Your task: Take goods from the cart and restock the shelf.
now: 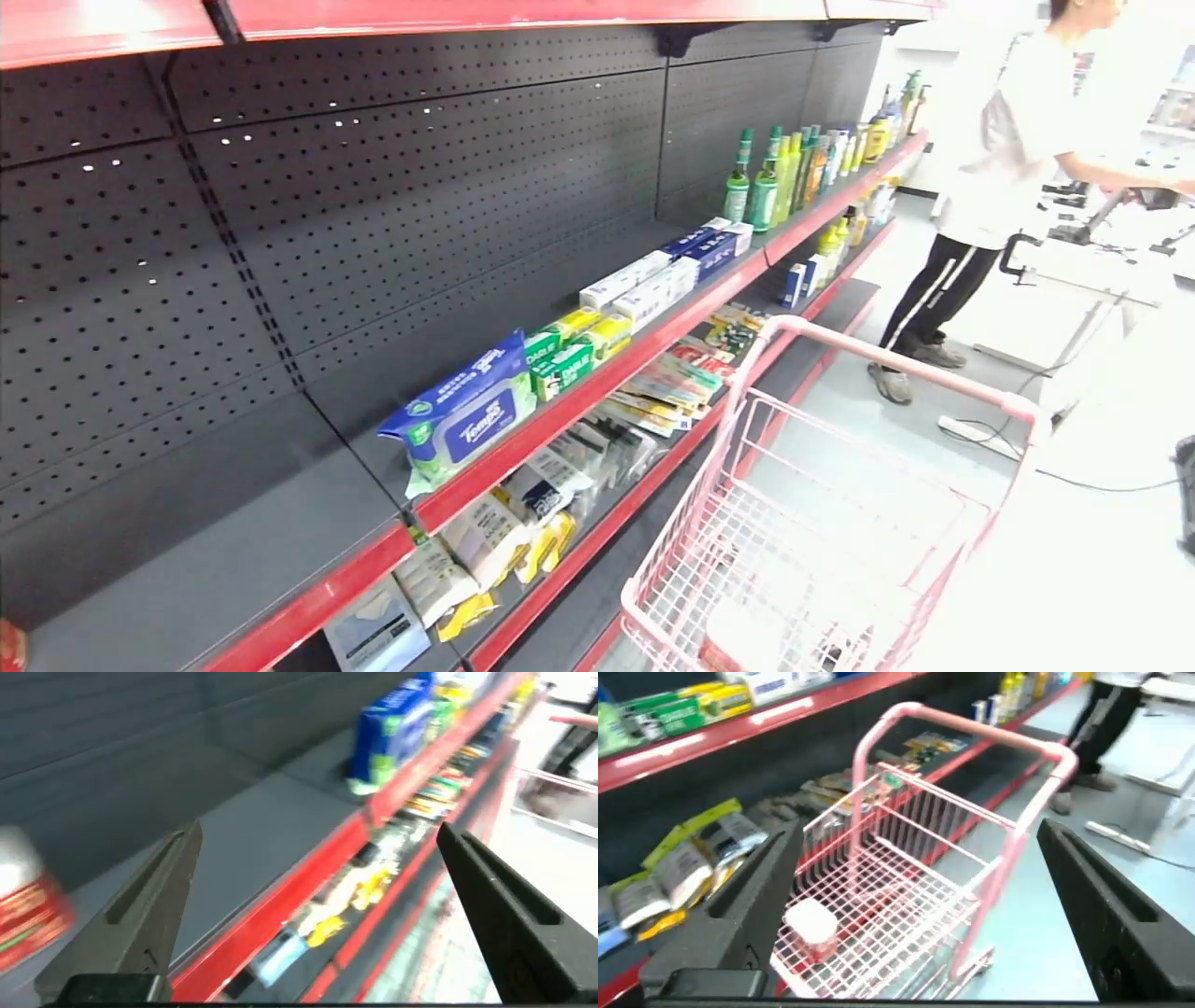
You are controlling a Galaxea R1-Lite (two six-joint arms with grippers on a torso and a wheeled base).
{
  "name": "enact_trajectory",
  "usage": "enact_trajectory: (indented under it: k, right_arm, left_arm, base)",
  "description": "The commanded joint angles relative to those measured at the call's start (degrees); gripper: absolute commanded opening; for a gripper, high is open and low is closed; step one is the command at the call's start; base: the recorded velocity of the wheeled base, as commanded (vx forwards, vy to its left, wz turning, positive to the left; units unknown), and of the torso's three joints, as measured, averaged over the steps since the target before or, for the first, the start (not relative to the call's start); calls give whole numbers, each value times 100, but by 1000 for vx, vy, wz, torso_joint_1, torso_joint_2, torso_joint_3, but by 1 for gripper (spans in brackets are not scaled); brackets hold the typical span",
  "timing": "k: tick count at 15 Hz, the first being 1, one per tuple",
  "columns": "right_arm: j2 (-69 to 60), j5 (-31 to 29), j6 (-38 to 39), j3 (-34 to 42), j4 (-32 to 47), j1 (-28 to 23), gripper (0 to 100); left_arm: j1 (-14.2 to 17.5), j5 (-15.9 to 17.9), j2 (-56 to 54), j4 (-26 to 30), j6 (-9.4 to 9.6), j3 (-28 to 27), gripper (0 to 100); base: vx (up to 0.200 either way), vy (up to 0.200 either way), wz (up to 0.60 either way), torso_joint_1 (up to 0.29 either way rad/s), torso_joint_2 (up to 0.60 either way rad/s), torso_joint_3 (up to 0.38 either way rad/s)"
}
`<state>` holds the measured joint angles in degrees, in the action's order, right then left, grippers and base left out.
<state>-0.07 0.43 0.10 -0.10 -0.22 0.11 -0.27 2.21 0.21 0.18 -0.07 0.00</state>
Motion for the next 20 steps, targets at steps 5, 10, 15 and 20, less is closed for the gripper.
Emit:
enact_trajectory:
  k: [5,10,15,20]
  right_arm:
    - [253,36,-54,-8,4,15,100]
    - [7,45,-300,-8,-31,-20,100]
    - [1923,362,219,-1977,-444,42,100]
    - [6265,687,113,-3304,-839,130,100]
  left_arm:
    - [0,-1,-3,-1,-19,0,100]
    - [0,-1,-3,-1,-19,0,100]
    - [0,-1,-3,-1,-19,0,100]
    - [0,-1,-3,-9,-19,0,100]
  base:
    - [0,0,0,0,0,0]
    - [0,0,0,0,0,0]
    - [0,0,0,0,0,0]
    - [0,0,0,0,0,0]
